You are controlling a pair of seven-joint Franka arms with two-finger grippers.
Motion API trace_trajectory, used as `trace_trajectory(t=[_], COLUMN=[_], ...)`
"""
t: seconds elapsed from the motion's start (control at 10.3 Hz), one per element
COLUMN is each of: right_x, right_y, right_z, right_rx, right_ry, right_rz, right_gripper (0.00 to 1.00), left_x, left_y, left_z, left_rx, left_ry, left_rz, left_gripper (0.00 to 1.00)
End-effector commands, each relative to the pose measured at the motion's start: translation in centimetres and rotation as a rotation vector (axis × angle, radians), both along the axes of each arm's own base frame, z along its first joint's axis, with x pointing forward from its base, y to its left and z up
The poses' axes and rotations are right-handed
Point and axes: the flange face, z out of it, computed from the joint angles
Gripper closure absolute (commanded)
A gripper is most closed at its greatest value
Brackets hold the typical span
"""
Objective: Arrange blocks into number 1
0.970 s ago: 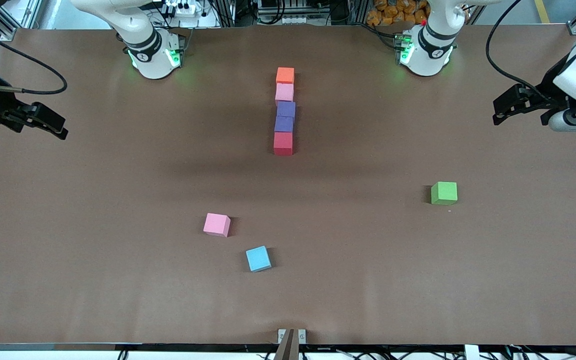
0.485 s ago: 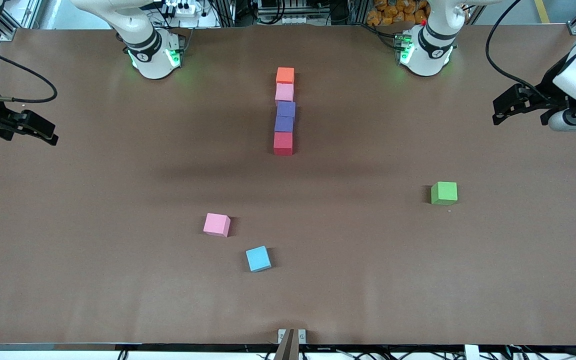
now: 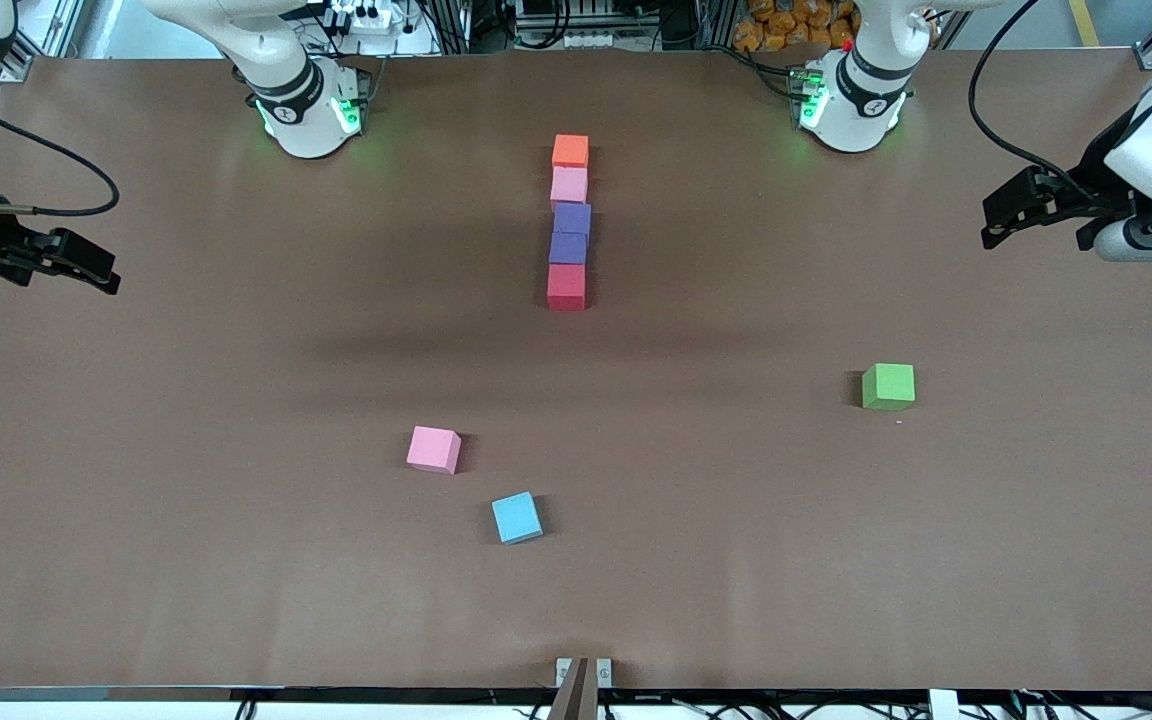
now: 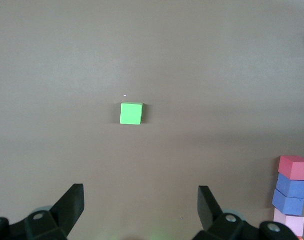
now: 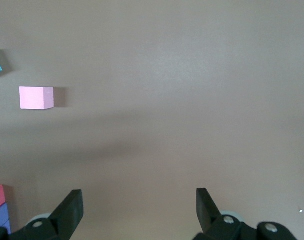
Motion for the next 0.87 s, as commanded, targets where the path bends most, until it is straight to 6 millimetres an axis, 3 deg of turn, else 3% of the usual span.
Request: trace_trajectory(t=[0.0, 0.19, 0.78], right_x=[-0.1, 0.2, 0.2], right_y=[-1.6, -2.3, -1.8], right_z=[-0.8, -2.3, -1.9], right_rx=[-0.006, -0.003, -0.005], right_ry=[0.003, 0.011, 0.008], right_rz=[0.005, -0.007, -0.034], right_gripper=[0.00, 0.00, 0.00], left_x=[-0.5, -0.5, -0.5], left_y=[-0.2, -0.2, 0.2], left_z=[0.7, 0.8, 0.9], left_rx=[-0.026, -0.040, -0.040], left_ry=[-0.002, -0.002, -0.004], left_rz=[0.012, 0.012, 0.021], left_gripper=[0.00, 0.00, 0.00])
